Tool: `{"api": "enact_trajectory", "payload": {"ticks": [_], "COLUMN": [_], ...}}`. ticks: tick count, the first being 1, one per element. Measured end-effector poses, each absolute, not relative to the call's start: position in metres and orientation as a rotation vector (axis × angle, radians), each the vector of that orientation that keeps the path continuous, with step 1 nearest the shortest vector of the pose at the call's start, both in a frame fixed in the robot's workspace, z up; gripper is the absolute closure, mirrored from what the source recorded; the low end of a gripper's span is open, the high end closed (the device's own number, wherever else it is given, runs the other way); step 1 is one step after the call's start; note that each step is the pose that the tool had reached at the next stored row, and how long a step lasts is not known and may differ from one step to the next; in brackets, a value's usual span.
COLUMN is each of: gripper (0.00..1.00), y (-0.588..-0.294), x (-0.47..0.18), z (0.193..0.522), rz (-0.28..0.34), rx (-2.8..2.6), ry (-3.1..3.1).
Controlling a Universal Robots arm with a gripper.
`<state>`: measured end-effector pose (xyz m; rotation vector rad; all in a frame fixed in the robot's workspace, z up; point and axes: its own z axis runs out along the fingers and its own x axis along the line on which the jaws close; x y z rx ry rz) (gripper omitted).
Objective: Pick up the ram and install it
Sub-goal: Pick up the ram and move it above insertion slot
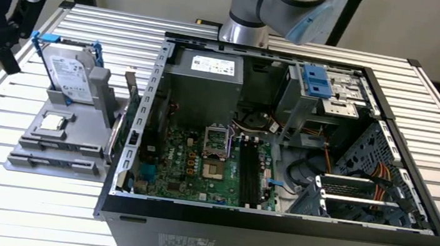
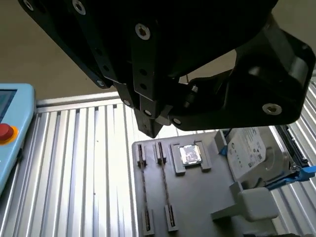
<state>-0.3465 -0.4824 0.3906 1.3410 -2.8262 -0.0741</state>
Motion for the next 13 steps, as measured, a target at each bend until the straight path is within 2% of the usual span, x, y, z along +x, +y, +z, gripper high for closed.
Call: {"api": "enact_trajectory", "payload": {"ticks": [13], "gripper": [1.00], "y": [-0.4824], "x": [-0.3464], "z": [0.3907], "rz": [-0.073], "rx": [1.460], "ry": [-2.764]}}
